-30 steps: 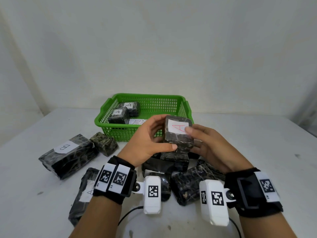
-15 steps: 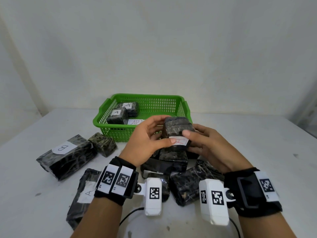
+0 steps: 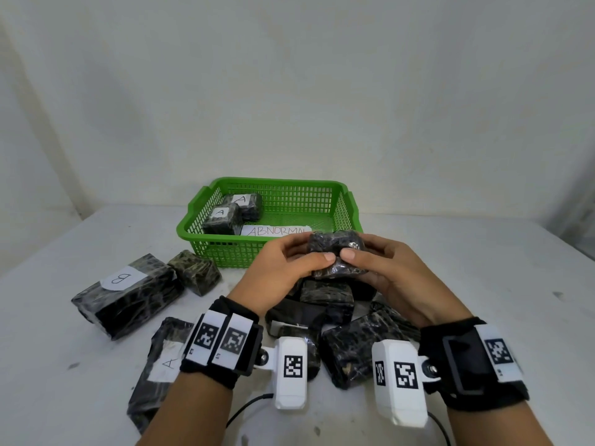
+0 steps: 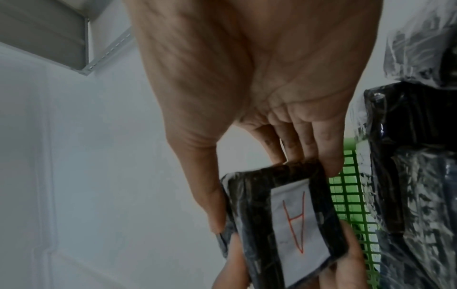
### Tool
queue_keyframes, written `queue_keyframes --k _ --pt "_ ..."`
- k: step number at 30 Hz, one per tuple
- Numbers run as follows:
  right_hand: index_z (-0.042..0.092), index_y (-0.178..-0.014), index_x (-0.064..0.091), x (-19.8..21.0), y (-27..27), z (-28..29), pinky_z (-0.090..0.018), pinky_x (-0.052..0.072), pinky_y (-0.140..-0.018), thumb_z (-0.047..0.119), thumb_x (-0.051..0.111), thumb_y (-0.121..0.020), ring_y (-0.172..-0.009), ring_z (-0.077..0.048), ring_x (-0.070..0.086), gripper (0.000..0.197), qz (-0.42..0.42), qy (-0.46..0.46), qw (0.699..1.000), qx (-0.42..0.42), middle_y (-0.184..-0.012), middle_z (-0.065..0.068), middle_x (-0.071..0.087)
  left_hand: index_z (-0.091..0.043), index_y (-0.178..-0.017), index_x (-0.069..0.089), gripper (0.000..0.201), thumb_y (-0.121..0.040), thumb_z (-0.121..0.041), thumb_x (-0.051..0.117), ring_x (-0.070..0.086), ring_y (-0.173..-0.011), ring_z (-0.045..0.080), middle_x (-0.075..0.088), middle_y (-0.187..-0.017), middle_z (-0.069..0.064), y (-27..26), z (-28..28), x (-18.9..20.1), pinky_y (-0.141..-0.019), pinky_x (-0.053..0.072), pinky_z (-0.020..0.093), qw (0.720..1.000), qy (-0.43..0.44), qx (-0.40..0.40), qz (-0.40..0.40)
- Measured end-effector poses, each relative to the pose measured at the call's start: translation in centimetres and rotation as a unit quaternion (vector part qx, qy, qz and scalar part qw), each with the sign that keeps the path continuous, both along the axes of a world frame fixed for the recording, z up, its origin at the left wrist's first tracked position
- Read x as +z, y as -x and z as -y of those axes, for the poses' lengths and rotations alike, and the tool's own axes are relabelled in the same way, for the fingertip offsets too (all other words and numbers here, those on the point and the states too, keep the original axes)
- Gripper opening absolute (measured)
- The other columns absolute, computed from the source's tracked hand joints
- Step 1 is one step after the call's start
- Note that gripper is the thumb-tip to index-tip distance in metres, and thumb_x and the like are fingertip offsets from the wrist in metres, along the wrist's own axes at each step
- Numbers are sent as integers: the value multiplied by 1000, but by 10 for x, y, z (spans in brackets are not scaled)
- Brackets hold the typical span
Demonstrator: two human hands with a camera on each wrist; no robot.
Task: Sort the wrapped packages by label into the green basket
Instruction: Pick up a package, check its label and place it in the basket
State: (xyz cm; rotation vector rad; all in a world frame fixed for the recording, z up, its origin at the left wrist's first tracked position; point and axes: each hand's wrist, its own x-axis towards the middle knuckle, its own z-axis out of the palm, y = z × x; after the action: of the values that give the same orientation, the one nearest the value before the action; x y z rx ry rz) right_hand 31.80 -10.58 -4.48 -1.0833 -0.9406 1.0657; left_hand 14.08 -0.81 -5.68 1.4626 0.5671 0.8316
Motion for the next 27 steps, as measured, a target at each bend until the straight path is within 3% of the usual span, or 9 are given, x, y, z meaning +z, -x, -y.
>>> queue_keyframes --k 3,6,9,14,17,20,24,27 --pt "0 -129 66 -5 -4 -2 -38 58 -99 22 97 -62 -113 -27 74 77 34 -3 999 -23 -120 -15 77 -8 -125 66 71 -63 -37 85 67 -118 25 72 -122 10 1 1 -1 -110 46 47 1000 4 -14 9" --pt "1 -128 67 -4 -6 0 -35 60 -95 18 95 -64 -112 -28 74 73 30 -9 999 -21 -119 -14 77 -7 -122 67 67 -64 -35 85 67 -117 27 73 -120 11 1 1 -1 -110 46 48 1000 12 -12 18" --pt "-2 -126 66 1 -2 4 -27 62 -88 7 79 -70 -104 -24 77 58 -15 -15 1000 17 -118 -17 77 -8 -117 70 62 -63 -34 85 70 -113 26 74 -118 10 2 2 1 -107 49 47 1000 17 -9 23" --pt "-3 -127 66 0 0 1 -27 62 -88 12 82 -68 -103 -23 77 63 -8 -10 1000 -1 -120 -18 76 -10 -117 70 60 -63 -33 82 69 -114 28 74 -118 10 1 4 0 -105 50 47 999 26 -30 4" --pt "9 -133 64 -2 -2 -1 -32 60 -96 11 93 -67 -113 -21 74 73 52 -17 998 -10 -129 -10 74 -6 -118 69 64 -63 -35 84 69 -113 29 75 -116 12 -2 1 -2 -105 50 52 999 30 -4 10" --pt "24 -133 65 -4 -4 0 -31 58 -97 21 93 -63 -121 -15 69 76 144 -44 989 -7 -130 1 73 -2 -117 70 67 -64 -41 81 71 -109 29 75 -114 14 -2 1 1 -100 54 47 999 43 4 15" --pt "21 -122 72 -3 -1 3 -31 59 -91 7 95 -67 -115 -21 70 62 202 -70 977 -21 -116 -4 77 -5 -107 75 69 -62 -58 78 73 -93 22 78 -105 11 -2 2 2 -81 58 35 999 33 0 -17" --pt "16 -117 73 -2 1 2 -38 59 -96 8 89 -72 -106 -26 74 48 184 -79 978 -60 -111 -7 78 -3 -111 70 92 -55 -76 77 75 -96 21 77 -105 12 -2 2 2 -78 60 31 999 28 -6 -25"
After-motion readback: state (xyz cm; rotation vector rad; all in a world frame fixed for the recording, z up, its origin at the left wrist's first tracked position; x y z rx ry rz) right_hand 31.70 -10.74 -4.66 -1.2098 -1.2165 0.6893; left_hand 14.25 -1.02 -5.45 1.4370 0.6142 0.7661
